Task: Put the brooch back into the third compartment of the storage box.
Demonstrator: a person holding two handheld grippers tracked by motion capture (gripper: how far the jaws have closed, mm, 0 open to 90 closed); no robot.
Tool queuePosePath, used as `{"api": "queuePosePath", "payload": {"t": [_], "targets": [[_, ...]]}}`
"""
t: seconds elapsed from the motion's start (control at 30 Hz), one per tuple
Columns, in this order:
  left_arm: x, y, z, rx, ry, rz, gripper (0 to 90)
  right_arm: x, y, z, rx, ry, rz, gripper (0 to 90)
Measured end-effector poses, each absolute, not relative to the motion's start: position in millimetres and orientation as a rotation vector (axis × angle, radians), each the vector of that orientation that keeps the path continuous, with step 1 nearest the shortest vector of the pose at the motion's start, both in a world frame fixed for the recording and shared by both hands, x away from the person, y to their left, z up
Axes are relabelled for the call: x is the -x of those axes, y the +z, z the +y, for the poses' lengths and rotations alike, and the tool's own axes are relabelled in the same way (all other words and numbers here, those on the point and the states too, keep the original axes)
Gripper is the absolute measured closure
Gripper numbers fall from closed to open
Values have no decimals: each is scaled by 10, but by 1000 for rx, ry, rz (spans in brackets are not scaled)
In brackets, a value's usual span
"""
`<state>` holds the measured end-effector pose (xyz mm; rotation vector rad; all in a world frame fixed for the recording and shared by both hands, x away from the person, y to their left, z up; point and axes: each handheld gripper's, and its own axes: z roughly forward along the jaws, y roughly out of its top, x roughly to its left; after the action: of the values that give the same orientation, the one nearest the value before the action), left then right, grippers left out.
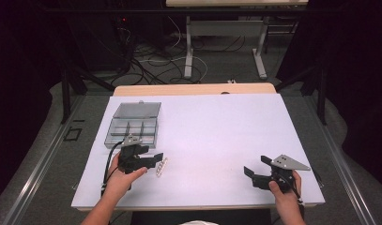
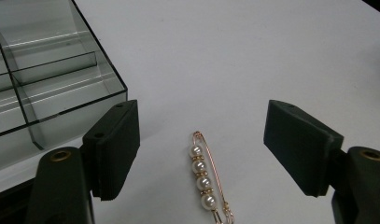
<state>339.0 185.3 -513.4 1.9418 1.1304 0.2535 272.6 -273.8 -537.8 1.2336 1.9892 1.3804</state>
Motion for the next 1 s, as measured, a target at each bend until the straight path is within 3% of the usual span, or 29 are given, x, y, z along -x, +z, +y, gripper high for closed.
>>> {"api": "queuePosePath", "payload": {"t": [0.2,1.0], "targets": [[-3445,-5137,1844,-1967,240,1154,391,-2730,-5356,-2718,-1207,1380,1972,151],[-3548,-5183,1741,-2040,55,1321,560,-2748,-5344,-2718,-1207,1388,1979,151]]}}
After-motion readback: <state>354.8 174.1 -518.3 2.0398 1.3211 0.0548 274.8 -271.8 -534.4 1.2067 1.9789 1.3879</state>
